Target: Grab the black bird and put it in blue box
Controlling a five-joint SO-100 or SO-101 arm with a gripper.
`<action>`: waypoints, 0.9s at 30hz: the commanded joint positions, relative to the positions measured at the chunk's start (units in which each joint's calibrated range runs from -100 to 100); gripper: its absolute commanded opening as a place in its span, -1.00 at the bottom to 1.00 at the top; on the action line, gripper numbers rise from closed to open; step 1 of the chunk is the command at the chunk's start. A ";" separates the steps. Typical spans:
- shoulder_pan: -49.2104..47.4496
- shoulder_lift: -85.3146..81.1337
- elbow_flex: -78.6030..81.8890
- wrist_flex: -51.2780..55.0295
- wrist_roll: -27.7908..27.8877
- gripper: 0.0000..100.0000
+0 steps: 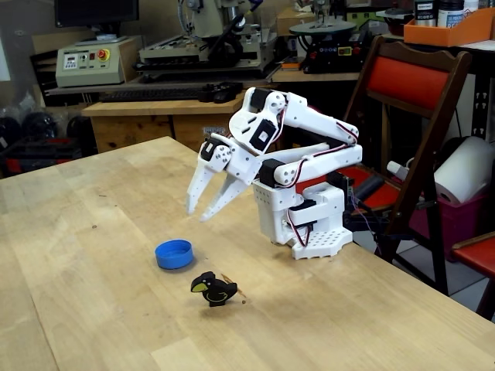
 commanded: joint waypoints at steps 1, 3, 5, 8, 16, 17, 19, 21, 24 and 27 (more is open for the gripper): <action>-0.27 8.61 -9.30 -0.83 0.29 -0.82; -0.27 13.15 -13.54 -0.52 0.29 -0.82; -0.27 17.43 -17.44 -0.52 0.29 -0.82; -0.27 23.33 -22.31 -0.36 0.29 -0.82; -0.27 37.54 -35.31 -0.12 0.24 -0.82; -0.27 38.99 -36.47 -0.12 0.24 -0.82; -0.27 40.45 -38.06 0.12 0.24 -0.82; -0.27 41.64 -39.39 1.62 0.24 -0.82; -0.64 42.16 -40.01 5.97 0.24 -0.82; -0.64 42.41 -40.09 9.84 0.05 -0.82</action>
